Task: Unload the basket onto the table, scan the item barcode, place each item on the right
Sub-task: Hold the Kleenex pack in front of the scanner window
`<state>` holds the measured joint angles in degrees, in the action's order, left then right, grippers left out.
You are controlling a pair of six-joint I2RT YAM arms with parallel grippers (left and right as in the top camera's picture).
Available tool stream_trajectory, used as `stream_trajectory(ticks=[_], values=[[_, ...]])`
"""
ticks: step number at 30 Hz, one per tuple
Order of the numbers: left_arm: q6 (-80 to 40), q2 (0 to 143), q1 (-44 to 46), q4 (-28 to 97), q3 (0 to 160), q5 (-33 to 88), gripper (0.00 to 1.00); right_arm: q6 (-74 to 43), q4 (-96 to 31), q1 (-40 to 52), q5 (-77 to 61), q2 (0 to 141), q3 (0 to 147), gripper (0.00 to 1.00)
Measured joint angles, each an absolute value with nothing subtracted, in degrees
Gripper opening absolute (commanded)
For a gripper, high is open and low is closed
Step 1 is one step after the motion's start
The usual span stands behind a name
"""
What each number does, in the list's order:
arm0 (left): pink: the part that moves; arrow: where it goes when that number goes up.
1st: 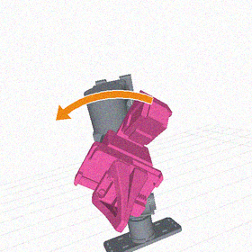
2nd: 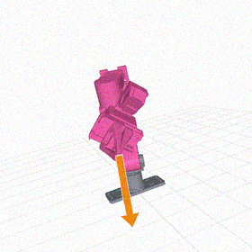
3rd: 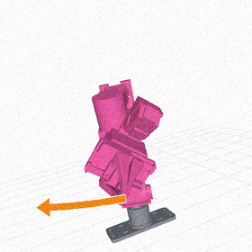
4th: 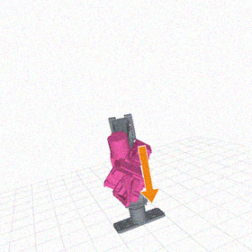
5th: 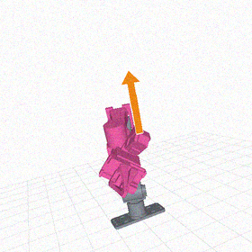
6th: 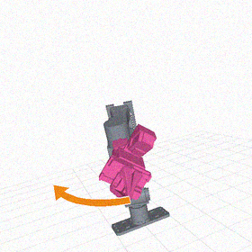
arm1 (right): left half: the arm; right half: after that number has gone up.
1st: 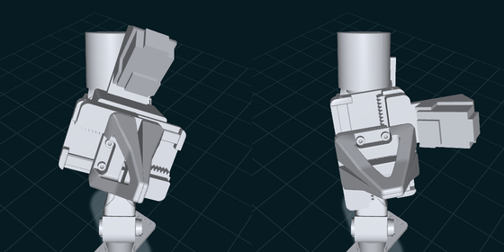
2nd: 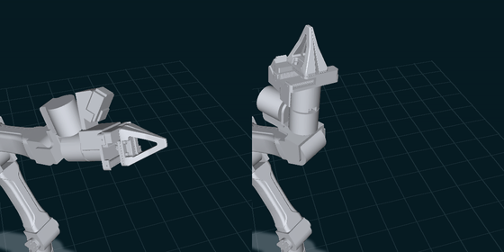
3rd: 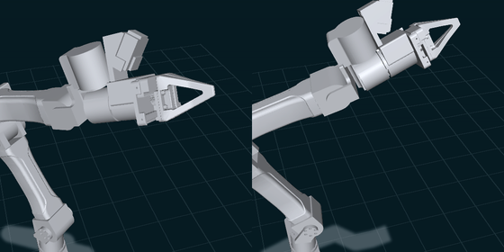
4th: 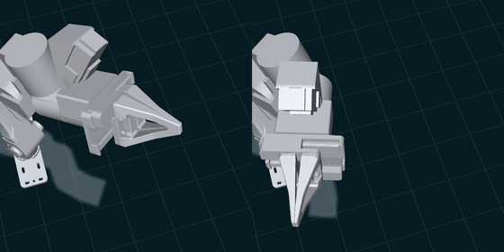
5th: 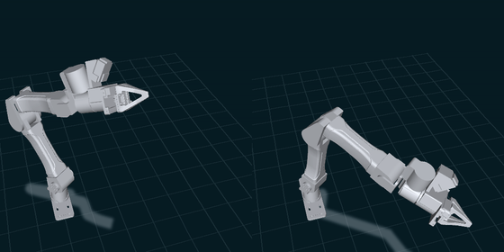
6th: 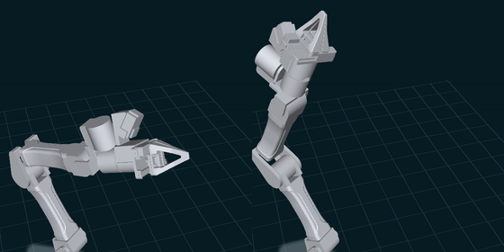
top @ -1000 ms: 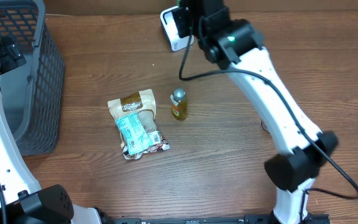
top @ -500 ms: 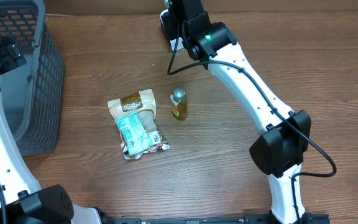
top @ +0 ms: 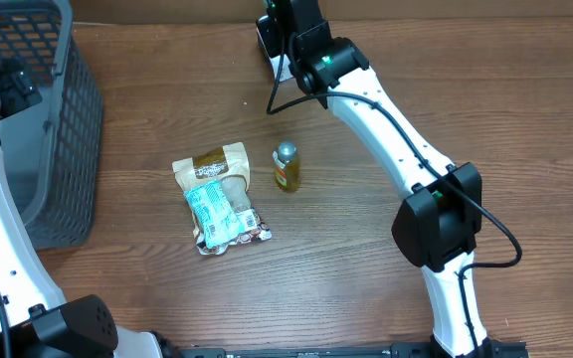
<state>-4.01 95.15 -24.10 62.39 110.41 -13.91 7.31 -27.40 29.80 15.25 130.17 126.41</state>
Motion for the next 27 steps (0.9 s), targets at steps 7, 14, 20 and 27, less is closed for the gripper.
stream_trajectory(ticks=[7, 14, 20, 27], values=[[-4.0, 95.2, -24.1, 62.4, 110.4, -13.9, 1.00, 13.0, -22.3, 29.2, 15.3, 132.8, 126.4, 0.04], [-4.0, 95.2, -24.1, 62.4, 110.4, -13.9, 0.99, 17.0, -19.1, 29.3, 15.2, 135.7, 126.4, 0.04], [-4.0, 95.2, -24.1, 62.4, 110.4, -13.9, 1.00, 18.0, -18.8, 29.2, 15.3, 136.4, 126.4, 0.04], [-4.0, 95.2, -24.1, 62.4, 110.4, -13.9, 0.99, 18.1, -18.6, 29.2, 15.2, 136.7, 126.4, 0.04]])
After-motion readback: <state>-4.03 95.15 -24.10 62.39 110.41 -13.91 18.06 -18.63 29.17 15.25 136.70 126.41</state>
